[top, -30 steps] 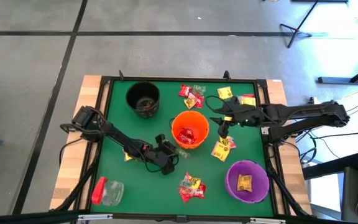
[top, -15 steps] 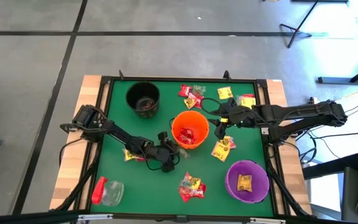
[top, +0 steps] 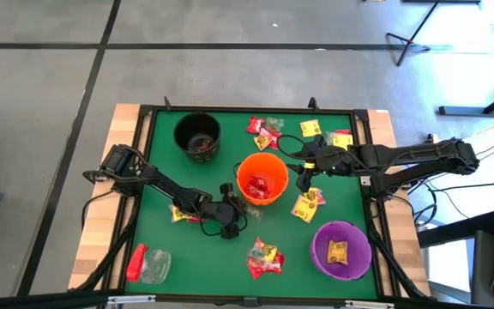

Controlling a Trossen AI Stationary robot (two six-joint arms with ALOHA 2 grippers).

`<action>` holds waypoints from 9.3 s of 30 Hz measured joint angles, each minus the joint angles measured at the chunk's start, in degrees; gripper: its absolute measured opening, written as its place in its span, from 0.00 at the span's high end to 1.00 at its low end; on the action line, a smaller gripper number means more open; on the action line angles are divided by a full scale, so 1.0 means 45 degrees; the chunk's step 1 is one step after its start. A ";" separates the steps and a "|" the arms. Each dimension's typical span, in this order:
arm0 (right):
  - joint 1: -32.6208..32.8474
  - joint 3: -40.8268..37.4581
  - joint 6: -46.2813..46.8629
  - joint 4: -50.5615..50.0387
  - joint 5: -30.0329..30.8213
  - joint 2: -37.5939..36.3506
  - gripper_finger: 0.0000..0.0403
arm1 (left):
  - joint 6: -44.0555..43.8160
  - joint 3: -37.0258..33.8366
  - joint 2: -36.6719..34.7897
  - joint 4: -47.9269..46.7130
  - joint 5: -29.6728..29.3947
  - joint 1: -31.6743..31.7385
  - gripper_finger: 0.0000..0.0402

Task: Sort candy
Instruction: Put the green candy into the black bin, then put the blue candy into the black bin

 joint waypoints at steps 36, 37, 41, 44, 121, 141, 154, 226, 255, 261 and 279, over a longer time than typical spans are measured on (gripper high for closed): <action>0.0000 0.0000 0.0010 0.0068 -0.0345 -0.0010 0.56 | 0.5560 0.0000 -1.1505 -0.3997 -0.5419 -0.1391 1.00; 0.0000 0.0000 0.0011 0.0080 -0.0345 -0.0010 0.56 | 0.5924 0.0000 -1.1909 -0.4103 -0.5879 -0.1218 1.00; 0.0000 0.0000 0.0012 0.0095 -0.0350 -0.0010 0.56 | 0.6560 0.0000 -1.3239 -0.4654 -0.7079 -0.0166 1.00; 0.0002 0.0000 0.0013 0.0192 -0.0350 -0.0010 0.56 | 0.5939 0.0000 -1.3964 -0.5464 -0.7193 0.0979 1.00; 0.3952 -0.0005 -0.2029 0.4716 -0.1556 0.1991 0.56 | 0.0983 0.2657 -1.1748 -1.2327 0.3857 0.1203 0.54; 0.6037 0.3972 -0.1251 0.2123 -0.3960 0.8023 0.56 | 0.0983 0.2637 -1.1748 -1.2324 0.3891 0.1208 0.54; 0.5830 0.4668 0.0303 0.2338 -0.3381 1.0570 0.56 | 0.0983 0.2637 -1.1748 -1.2245 0.3886 0.1208 0.54; 0.1996 0.8820 -0.4337 0.0767 0.0783 0.8507 0.99 | -0.1023 0.2637 -1.1689 -0.8830 0.3789 0.1217 0.54; 0.2006 0.8820 -0.4420 0.1205 0.0656 0.8106 0.99 | -0.0358 0.2637 -0.9766 -0.8932 0.1817 0.1208 0.58; 0.2006 0.8820 -0.4420 0.1205 0.0656 0.8106 0.99 | -0.0367 0.2637 -0.9766 -0.8932 0.1865 0.1208 0.66; 0.2001 0.8816 -0.4440 0.0808 0.0643 0.8106 0.99 | -0.0353 0.2637 -0.9761 -0.8914 0.2079 0.1208 0.99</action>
